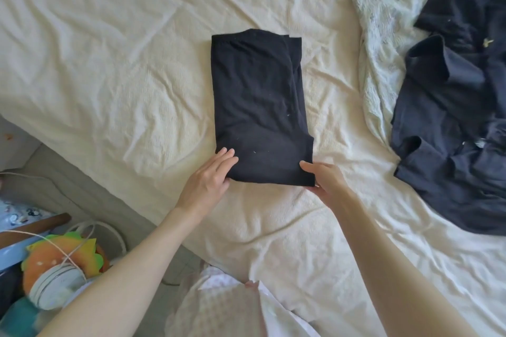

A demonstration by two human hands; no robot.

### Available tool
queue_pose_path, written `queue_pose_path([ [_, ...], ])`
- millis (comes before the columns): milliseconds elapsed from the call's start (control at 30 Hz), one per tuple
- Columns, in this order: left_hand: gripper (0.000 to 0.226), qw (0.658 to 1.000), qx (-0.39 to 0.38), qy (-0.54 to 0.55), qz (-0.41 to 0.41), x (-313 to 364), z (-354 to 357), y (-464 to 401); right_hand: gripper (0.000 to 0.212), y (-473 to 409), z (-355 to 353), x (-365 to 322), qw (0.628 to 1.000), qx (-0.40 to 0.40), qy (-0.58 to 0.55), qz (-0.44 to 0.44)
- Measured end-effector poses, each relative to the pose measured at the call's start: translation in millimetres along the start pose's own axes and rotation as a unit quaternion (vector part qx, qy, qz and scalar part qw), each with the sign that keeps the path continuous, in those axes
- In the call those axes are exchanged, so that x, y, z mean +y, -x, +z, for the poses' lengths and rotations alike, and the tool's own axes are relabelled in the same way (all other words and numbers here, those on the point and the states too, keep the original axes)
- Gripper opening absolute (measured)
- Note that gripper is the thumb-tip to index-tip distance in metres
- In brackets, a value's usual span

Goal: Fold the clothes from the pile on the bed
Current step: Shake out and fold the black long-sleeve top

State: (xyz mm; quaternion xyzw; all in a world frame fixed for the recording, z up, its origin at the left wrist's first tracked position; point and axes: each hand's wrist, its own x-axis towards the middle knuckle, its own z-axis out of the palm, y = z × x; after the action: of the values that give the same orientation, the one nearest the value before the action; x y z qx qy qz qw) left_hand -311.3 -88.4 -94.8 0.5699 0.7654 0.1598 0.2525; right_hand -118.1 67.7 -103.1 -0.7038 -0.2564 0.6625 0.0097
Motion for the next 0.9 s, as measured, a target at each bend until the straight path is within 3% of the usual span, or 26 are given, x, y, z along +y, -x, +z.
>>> queue_pose_path([
  [67, 0.050, 0.998, -0.052, 0.022, -0.010, 1, -5, 11, 0.002, 14, -5, 5, 1.000, 0.005, 0.021, 0.018],
  [200, 0.049, 0.981, -0.170, 0.058, -0.070, 0, -23, 32, 0.013, 47, -20, 17, 0.992, -0.032, 0.006, 0.120],
  [300, 0.043, 0.961, -0.210, 0.135, -0.119, 4, -49, 28, 0.015, 67, -32, 14, 0.987, -0.066, -0.012, 0.147],
  [433, 0.037, 0.944, -0.129, 0.258, -0.160, 5, -75, -4, 0.011, 71, -27, -23, 0.990, -0.070, -0.044, 0.113],
  [533, 0.030, 0.924, -0.021, 0.328, -0.196, -1, -81, -48, 0.025, 58, -6, -68, 0.997, -0.038, -0.031, 0.059],
  [633, 0.030, 0.896, 0.062, 0.360, -0.252, -10, -74, -97, 0.020, 43, 23, -109, 0.997, -0.038, -0.067, -0.033],
  [700, 0.037, 0.897, 0.081, 0.332, -0.281, -18, -64, -124, 0.016, 33, 42, -124, 0.990, -0.001, -0.051, -0.130],
  [767, 0.043, 0.919, 0.084, 0.251, -0.293, -23, -56, -135, 0.016, 25, 59, -122, 0.953, 0.090, 0.116, -0.265],
  [833, 0.045, 0.963, 0.100, 0.082, -0.235, -26, -47, -132, 0.029, 16, 72, -104, 0.862, 0.122, 0.302, -0.389],
  [900, 0.046, 0.985, 0.114, -0.064, -0.114, -25, -37, -123, 0.039, 2, 83, -81, 0.753, 0.125, 0.449, -0.464],
])
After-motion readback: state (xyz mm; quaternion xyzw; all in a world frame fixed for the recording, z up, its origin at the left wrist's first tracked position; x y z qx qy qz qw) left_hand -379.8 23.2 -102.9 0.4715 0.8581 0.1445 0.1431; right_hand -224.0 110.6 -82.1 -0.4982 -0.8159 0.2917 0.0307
